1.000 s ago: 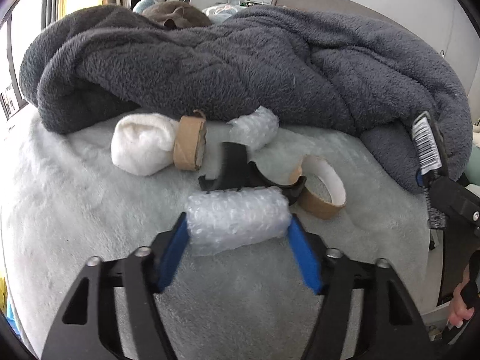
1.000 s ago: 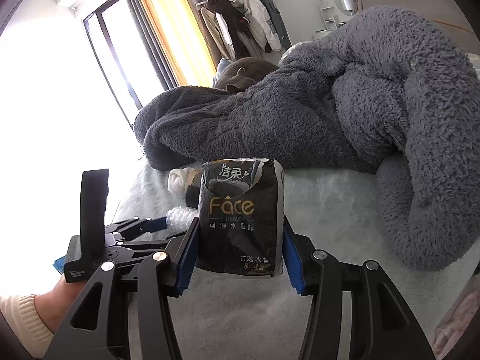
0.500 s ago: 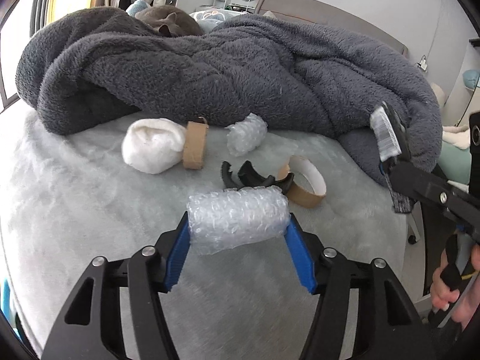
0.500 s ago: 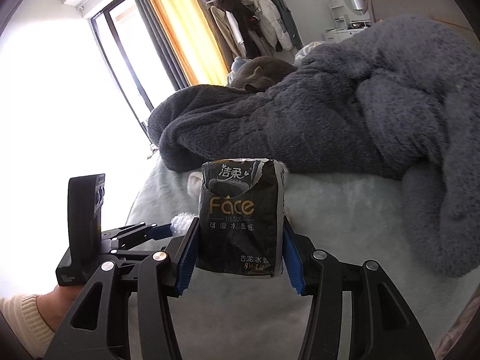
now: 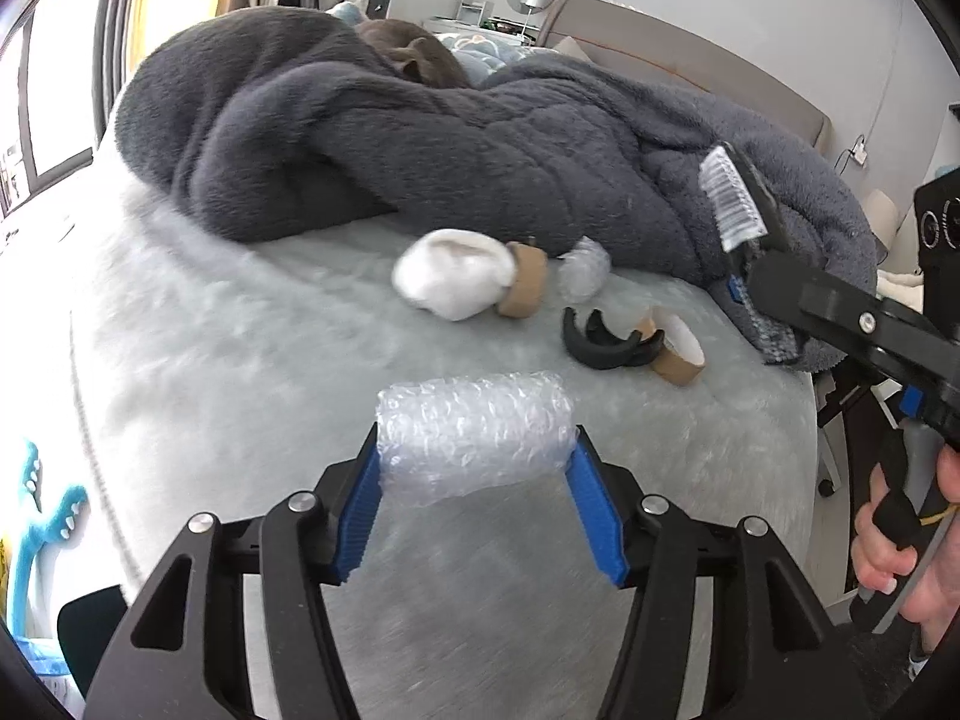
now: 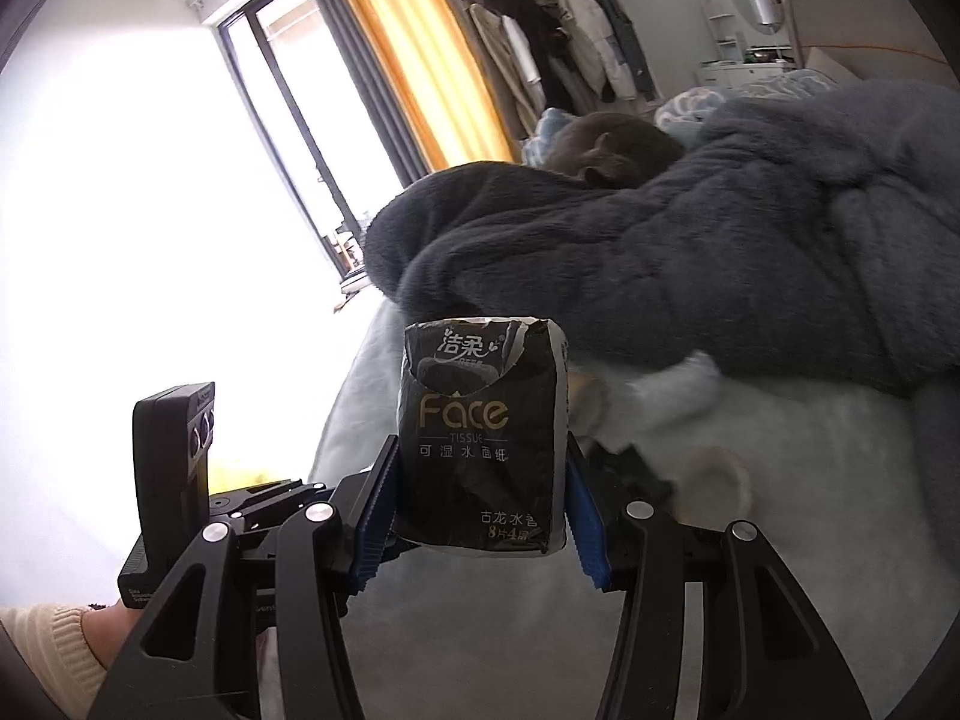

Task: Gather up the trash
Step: 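Carry the tissue pack with the right tool toward the dark bin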

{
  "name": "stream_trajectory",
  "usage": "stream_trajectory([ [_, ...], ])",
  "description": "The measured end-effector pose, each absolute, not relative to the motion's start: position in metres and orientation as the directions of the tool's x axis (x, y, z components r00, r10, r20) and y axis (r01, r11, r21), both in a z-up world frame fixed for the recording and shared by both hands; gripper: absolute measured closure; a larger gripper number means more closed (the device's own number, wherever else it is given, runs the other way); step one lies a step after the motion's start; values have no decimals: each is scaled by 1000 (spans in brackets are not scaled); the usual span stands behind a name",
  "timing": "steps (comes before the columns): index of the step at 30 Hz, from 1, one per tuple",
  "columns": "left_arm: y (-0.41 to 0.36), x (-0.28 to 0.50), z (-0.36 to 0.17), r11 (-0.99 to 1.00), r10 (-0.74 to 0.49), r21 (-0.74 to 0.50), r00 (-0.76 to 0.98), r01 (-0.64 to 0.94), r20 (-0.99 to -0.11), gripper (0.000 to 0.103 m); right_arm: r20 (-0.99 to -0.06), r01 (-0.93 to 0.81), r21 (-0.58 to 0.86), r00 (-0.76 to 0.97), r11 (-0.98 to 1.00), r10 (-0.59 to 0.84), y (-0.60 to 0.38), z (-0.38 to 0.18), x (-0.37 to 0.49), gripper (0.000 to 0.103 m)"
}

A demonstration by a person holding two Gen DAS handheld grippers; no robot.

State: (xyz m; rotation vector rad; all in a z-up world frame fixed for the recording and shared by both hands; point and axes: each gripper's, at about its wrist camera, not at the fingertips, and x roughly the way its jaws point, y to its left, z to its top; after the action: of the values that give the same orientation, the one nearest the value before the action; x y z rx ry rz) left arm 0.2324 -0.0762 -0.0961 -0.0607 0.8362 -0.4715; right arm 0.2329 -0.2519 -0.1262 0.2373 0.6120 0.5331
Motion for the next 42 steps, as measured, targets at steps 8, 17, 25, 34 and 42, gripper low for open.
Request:
stream_trajectory([
  [8, -30, 222, -88, 907, -406, -229, 588, 354, -699, 42, -489, -444, 363, 658, 819, 573, -204, -123, 240, 51],
  [17, 28, 213, -91, 943, -323, -198, 589, 268, -741, 42, -489, -500, 358, 619, 788, 615, -147, -121, 247, 51],
  [25, 93, 209, -108, 972, -234, -184, 553, 145, -800, 42, -492, -561, 344, 576, 753, 653, -94, -120, 247, 51],
  [34, 147, 198, -134, 981, -193, -186, 482, 62, -855, 42, -509, -614, 341, 516, 712, 689, -35, -127, 249, 51],
  [42, 190, 185, -168, 980, -179, -201, 382, -17, -907, 42, -544, -640, 329, 473, 695, 693, 5, -140, 241, 51],
])
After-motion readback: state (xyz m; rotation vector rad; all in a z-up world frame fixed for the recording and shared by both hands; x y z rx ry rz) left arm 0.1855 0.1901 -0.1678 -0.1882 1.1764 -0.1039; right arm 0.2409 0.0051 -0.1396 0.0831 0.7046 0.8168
